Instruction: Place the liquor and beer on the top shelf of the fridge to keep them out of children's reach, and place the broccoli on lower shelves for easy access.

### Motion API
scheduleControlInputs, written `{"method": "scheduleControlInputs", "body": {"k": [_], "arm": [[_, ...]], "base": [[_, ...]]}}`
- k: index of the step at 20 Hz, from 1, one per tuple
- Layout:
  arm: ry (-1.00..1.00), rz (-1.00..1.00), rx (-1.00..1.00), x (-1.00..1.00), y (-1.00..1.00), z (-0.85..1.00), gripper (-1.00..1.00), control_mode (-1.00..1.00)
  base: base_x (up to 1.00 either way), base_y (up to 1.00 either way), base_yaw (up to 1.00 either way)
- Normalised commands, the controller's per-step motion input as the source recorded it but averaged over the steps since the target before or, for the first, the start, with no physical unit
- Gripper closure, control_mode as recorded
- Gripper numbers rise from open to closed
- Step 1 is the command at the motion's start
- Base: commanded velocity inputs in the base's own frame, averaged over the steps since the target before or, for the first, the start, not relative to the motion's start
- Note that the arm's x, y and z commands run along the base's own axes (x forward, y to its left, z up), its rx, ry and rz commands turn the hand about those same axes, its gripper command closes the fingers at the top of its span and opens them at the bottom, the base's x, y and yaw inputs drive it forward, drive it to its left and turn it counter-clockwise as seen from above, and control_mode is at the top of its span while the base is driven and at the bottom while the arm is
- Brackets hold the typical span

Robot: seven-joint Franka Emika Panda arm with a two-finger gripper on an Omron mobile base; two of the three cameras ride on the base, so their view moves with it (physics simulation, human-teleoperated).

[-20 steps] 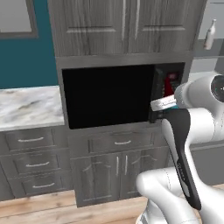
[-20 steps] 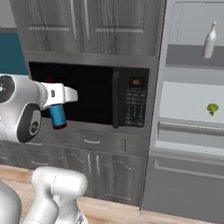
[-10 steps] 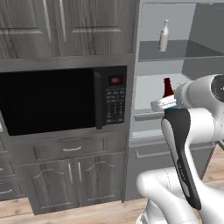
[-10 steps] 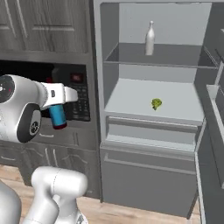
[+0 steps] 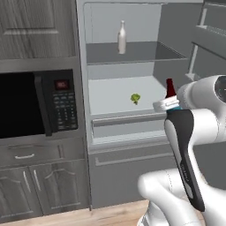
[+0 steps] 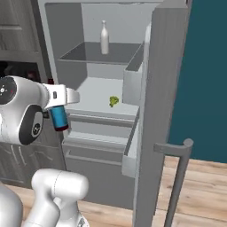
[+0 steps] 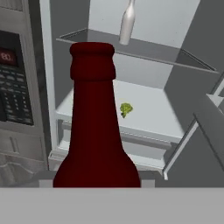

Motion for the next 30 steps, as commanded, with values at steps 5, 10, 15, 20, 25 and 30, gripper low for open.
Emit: {"method": "scheduleControlInputs", "body": {"k": [5,10,15,20,25,30], "arm": [[0.00,0.00,0.00,0.00,0.00,0.00,1.00,1.00],[0.00,0.00,0.00,0.00,0.00,0.00,1.00,1.00],[0.00,0.00,0.00,0.00,0.00,0.00,1.00,1.00],[0.00,0.00,0.00,0.00,0.00,0.00,1.00,1.00],[0.00,0.00,0.00,0.00,0.00,0.00,1.00,1.00],[0.00,0.00,0.00,0.00,0.00,0.00,1.00,1.00]], "base": [[0.01,-0.18,-0.01],[0.09,0.00,-0.06],[0.11,0.00,-0.12],[0.10,0.13,-0.16],[0.14,0.32,-0.16],[0.22,0.31,-0.14]]}}
